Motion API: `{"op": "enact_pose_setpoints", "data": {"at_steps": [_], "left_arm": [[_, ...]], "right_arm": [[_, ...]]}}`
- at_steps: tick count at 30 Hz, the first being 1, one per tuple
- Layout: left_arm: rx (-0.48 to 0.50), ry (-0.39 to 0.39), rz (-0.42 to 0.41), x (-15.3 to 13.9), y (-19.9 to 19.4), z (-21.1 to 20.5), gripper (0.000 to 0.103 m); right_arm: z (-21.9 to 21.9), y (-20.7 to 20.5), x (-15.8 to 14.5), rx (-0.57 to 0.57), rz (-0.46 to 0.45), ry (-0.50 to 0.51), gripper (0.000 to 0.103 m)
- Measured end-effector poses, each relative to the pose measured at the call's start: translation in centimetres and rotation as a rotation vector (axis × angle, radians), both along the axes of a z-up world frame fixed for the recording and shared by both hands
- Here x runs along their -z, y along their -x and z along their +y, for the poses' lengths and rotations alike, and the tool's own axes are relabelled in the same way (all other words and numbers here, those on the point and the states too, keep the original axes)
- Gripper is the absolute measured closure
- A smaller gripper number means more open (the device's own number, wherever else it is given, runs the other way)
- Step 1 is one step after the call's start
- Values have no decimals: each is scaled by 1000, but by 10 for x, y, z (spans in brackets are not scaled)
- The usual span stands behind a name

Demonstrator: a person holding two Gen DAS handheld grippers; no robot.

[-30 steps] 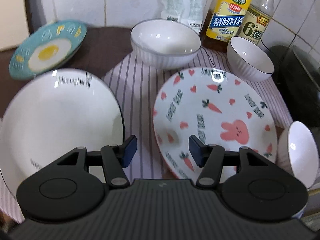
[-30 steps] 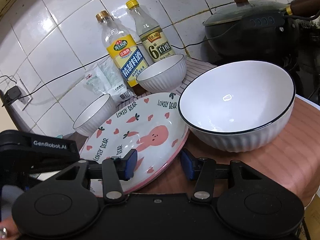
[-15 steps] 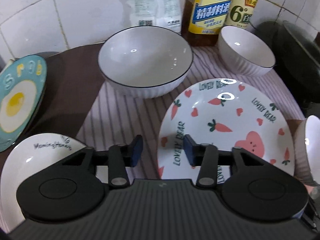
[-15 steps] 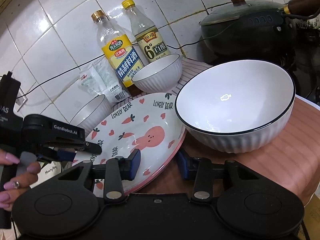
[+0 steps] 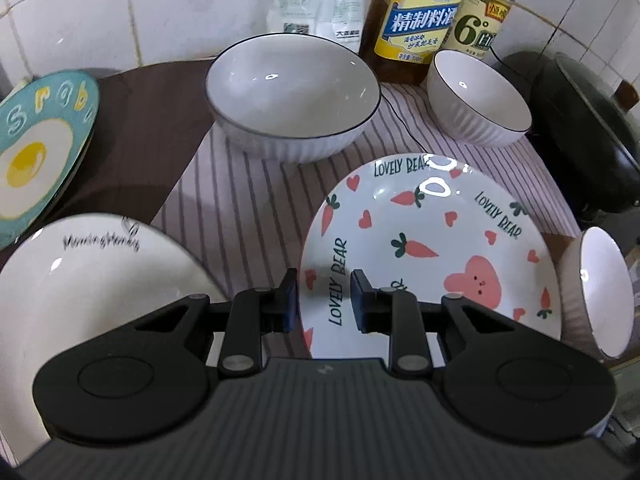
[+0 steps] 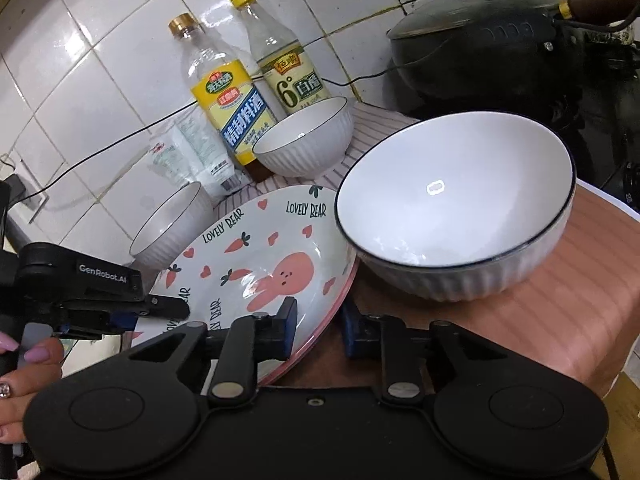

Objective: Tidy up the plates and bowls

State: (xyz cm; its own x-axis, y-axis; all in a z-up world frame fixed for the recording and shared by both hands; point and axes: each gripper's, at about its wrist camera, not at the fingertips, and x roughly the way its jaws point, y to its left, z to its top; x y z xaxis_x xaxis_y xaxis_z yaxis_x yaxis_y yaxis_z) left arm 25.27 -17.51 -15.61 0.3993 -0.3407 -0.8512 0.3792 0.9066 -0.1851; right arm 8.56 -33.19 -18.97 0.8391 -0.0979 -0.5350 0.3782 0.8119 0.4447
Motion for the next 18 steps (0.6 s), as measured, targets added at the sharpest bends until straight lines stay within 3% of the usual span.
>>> {"op": "enact_pose_setpoints", "data": {"at_steps": [9,18], "left_arm": [[-21,60,-22,-24,25,33,78],[-71,133,-57,-51,50,79,78]], "right_arm": [[15,16,-4,-97,3,-28,75],[38,30,-37,-184,-52,1,75]]}}
